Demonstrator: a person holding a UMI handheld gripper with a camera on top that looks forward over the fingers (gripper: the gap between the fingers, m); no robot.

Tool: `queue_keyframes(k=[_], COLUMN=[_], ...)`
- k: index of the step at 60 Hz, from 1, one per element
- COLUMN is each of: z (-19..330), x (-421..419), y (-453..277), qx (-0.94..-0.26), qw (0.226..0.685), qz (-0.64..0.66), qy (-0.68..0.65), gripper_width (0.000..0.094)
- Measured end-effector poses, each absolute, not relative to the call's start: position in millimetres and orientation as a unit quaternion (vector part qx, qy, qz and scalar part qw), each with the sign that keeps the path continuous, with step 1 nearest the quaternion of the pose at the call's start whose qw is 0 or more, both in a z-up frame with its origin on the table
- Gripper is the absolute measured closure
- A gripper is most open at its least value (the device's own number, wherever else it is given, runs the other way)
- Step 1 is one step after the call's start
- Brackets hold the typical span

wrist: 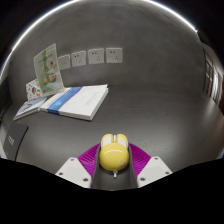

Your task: Arrange mouse

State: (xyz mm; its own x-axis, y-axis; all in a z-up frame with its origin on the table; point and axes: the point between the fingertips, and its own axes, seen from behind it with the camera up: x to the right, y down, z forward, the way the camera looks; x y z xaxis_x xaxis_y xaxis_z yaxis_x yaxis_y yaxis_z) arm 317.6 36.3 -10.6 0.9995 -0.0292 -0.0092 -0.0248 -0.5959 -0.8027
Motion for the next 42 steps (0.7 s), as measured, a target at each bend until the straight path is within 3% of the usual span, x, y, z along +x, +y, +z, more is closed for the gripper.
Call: queue_keyframes(k=[11,16,23,29,34,42], z=[-2.1,41.6,117.0,146.7,139.1,57.3], x=[326.1,302.4,204.7,84.2,-29.6,-157.0], y=[31.0,24.7,12.4,5.9,6.7,-10.5], qx=[-0.891,-0.869,-0.835,-0.811,-0.818,-0.860], qw=[0.449,0.488,0.544,0.582,0.574,0.509], qz=[-0.023,-0.038,-0.040,-0.022,0.026,0.027], qy=[0.066,0.076,0.065,0.053,0.043,-0.011], gripper_width=[0.0547,0.0547,0.0548,0.0552,0.0553,0.0552])
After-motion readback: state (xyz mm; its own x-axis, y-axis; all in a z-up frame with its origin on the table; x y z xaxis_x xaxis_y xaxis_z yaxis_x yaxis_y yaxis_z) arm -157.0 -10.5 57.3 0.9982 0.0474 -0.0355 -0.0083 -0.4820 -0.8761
